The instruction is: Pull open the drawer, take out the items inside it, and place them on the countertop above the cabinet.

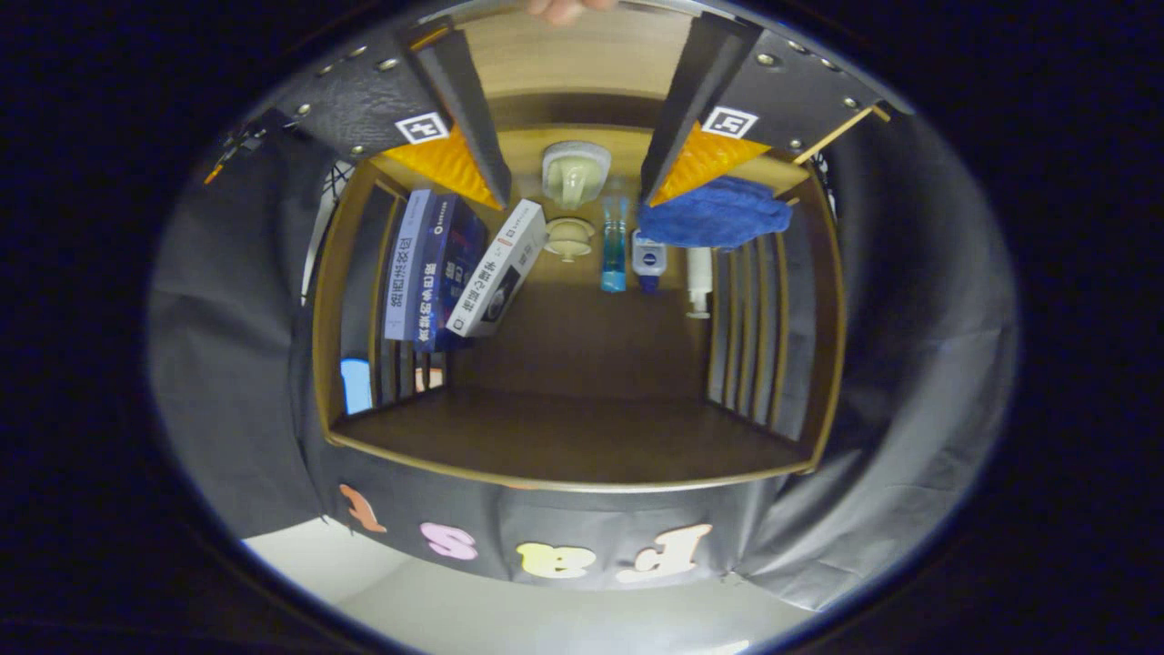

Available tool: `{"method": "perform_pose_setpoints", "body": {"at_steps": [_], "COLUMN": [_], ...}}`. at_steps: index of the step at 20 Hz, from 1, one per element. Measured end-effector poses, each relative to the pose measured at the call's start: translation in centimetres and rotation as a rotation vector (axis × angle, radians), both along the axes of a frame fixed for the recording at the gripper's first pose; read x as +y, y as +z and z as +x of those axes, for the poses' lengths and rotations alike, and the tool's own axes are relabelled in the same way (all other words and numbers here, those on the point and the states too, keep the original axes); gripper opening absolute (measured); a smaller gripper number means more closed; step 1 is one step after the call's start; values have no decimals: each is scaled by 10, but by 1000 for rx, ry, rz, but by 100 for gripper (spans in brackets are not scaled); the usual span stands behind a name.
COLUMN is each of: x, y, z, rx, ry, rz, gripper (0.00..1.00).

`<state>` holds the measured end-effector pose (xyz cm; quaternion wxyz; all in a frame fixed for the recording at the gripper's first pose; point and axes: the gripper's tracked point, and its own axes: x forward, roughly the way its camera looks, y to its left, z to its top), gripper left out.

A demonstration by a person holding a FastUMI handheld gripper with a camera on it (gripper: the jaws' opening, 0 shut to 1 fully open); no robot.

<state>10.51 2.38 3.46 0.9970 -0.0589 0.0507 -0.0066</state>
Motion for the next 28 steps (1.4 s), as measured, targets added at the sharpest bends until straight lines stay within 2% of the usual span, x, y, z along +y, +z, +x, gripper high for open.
{"method": "perform_pose_setpoints", "body": {"at_steps": [3,5,14,20,28], "x": [7,8,-4,-10,-13], "y": [-22,-39,-89,-129,-155], "z": [-32,-51,-117,-129,-116], "rx": [32,55,68,120,128], "ry": [30,36,-24,-46,-58], "rz": [-6,-4,119,167,199], "gripper": [84,84,84,84,84]}}
